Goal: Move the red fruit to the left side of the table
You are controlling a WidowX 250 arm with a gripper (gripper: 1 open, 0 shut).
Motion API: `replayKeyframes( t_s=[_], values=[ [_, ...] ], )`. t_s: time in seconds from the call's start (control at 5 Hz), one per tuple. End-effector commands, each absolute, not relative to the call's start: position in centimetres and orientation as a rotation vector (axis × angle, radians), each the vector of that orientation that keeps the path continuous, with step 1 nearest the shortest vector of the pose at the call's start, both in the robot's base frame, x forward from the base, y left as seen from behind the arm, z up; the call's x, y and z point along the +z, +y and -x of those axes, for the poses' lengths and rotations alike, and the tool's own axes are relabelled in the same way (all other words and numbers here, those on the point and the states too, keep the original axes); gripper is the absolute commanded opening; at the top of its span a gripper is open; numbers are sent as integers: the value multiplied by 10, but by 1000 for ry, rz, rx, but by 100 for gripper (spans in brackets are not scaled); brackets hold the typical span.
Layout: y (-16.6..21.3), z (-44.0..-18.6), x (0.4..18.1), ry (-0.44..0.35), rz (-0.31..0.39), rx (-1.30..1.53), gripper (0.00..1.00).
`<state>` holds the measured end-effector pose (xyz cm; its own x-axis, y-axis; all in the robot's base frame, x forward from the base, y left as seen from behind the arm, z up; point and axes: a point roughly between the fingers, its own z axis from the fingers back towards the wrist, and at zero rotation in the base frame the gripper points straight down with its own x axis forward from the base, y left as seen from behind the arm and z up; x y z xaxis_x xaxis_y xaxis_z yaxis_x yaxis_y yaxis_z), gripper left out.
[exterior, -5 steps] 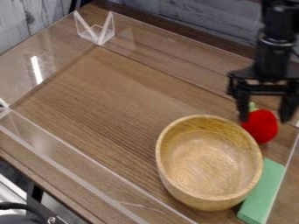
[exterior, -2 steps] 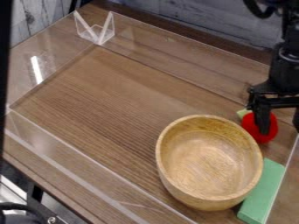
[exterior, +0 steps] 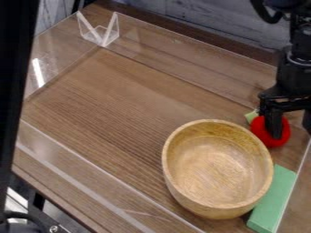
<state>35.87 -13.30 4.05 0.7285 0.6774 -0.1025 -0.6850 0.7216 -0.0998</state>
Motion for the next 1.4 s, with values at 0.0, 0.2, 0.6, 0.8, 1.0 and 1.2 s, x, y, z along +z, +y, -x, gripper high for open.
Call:
replayKeyframes(
  t_s=[0.0, 0.2, 0.6, 0.8, 1.0, 1.2],
  values=[
    [-117, -374, 36, 4, 160, 821, 100],
    [-110, -375, 22, 0, 154, 856, 100],
    [-101, -374, 12, -7, 140, 896, 100],
    [-99, -374, 9, -11, 131, 904, 100],
    [-94, -374, 8, -13, 123, 898, 100],
    [-88, -374, 6, -16, 115, 891, 100]
  ],
)
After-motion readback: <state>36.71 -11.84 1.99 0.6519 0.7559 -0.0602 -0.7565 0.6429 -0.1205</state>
